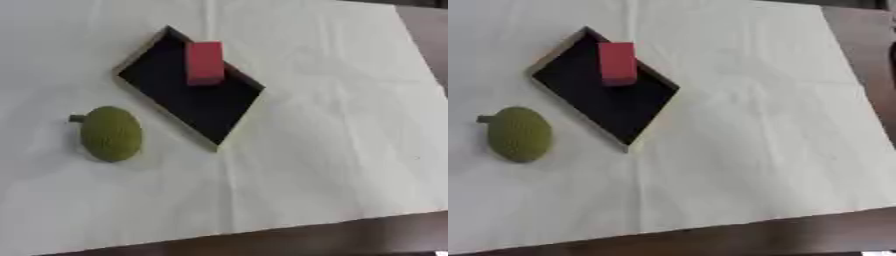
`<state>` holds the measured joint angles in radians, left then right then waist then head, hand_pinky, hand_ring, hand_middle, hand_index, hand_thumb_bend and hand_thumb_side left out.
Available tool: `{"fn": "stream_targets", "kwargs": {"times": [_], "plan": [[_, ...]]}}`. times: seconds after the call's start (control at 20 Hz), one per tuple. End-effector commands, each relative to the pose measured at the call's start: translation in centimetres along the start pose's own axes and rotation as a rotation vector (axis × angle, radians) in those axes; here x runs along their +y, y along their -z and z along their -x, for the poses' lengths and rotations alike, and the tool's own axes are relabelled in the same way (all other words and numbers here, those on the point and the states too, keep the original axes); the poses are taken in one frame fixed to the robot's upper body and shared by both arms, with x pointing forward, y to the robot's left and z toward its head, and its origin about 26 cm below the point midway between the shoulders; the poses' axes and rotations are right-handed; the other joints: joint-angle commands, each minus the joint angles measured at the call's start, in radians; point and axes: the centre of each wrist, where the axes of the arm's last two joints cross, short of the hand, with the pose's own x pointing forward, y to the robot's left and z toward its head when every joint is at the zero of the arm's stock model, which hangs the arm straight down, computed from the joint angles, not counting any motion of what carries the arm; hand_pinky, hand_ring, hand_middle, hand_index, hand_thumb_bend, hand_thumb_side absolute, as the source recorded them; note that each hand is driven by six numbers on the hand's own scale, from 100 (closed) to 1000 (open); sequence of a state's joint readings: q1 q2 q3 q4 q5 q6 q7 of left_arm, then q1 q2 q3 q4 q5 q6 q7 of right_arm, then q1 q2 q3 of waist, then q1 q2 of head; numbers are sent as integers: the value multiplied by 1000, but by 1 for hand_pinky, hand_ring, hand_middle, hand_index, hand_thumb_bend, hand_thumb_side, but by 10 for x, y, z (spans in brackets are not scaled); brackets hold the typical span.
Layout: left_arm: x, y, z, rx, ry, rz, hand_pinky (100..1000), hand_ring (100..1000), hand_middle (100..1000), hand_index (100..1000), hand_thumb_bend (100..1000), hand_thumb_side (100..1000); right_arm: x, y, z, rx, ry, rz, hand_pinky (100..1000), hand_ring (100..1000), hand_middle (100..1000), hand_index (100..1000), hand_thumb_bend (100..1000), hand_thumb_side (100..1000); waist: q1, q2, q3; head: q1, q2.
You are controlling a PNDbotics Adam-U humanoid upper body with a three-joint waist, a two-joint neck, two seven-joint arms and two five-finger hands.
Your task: Pick up objects on the table and place them in the box.
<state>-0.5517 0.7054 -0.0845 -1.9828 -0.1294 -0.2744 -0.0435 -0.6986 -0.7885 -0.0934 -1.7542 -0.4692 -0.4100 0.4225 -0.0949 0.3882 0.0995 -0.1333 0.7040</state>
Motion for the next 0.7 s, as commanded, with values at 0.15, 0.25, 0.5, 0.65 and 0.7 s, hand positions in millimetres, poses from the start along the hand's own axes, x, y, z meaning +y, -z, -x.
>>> {"fn": "stream_targets", "kwargs": {"times": [0.15, 0.25, 0.5, 0.65, 0.7], "plan": [[16, 8, -9, 28, 364, 459, 773, 803, 741, 851, 100, 359, -17, -8, -31, -23, -87, 49, 994, 1000, 696, 790, 100, 344, 8, -13, -10, 11, 6], [17, 8, -10, 33, 431, 581, 776, 805, 746, 858, 100, 363, -17, -14, -35, -16, -100, 74, 994, 1000, 692, 784, 100, 334, 9, -10, -13, 14, 4], [18, 5, -10, 43, 488, 775, 785, 818, 748, 880, 100, 422, -15, -24, -42, -1, -123, 131, 995, 1000, 683, 777, 100, 327, 14, -3, -18, 32, -3], [19, 3, -10, 57, 491, 826, 789, 825, 754, 883, 111, 474, -13, -26, -45, -3, -134, 144, 996, 1000, 682, 774, 100, 344, 17, 1, -19, 39, -14], [19, 3, -10, 62, 490, 837, 792, 828, 757, 885, 116, 474, -12, -27, -46, -2, -136, 147, 997, 1000, 681, 774, 100, 351, 19, 2, -20, 42, -19]]}}
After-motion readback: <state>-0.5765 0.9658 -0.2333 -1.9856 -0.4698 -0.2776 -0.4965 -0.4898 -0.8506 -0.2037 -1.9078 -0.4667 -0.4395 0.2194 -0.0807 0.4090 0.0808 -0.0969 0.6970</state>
